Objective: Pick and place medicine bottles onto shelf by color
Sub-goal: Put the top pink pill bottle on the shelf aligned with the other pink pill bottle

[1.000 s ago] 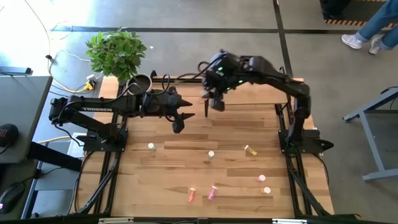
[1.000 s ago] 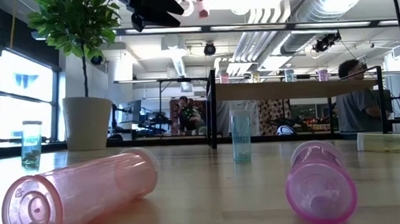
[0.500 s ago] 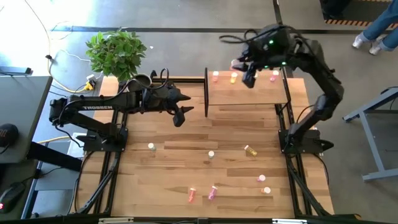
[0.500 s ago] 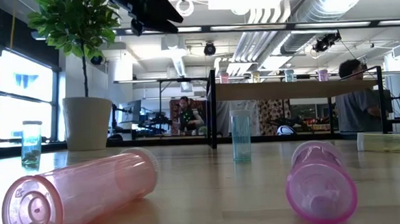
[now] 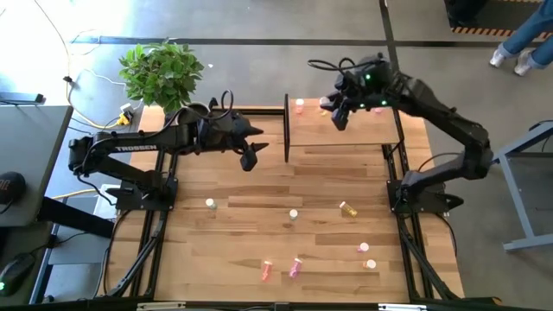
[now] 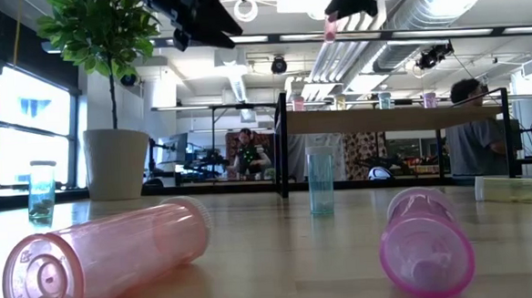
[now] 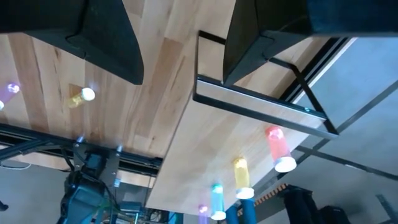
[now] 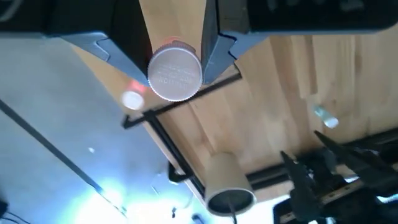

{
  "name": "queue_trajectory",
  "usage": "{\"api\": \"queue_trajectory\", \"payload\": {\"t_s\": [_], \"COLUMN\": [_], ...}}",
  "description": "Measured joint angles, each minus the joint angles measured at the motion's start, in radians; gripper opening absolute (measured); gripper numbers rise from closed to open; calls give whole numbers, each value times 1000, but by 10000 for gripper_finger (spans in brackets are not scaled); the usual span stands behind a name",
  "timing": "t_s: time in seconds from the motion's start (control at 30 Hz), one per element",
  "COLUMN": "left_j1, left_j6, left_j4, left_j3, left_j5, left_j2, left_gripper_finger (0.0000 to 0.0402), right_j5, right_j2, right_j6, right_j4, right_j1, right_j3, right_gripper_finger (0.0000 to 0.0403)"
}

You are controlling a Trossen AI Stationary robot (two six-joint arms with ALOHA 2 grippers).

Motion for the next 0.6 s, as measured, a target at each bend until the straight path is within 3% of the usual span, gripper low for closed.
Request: {"api": "queue_trajectory", "payload": {"t_s": [0.33,0.6], "left_j1": [35,65], "left_j6": [-23,-49], "left_j4": [0,1], "left_j3": [0,0], "left_j5": [-2,-15], "left_j2": [0,0], "left_gripper_finger": [211,211], "right_j5": [-87,-87], "right_j2": [-5,70], "right_j6": [-29,-122], "right_j4": [331,372], "right_j1": [8,8], "right_j3": [-258,-274], "right_gripper_finger": [105,105]}}
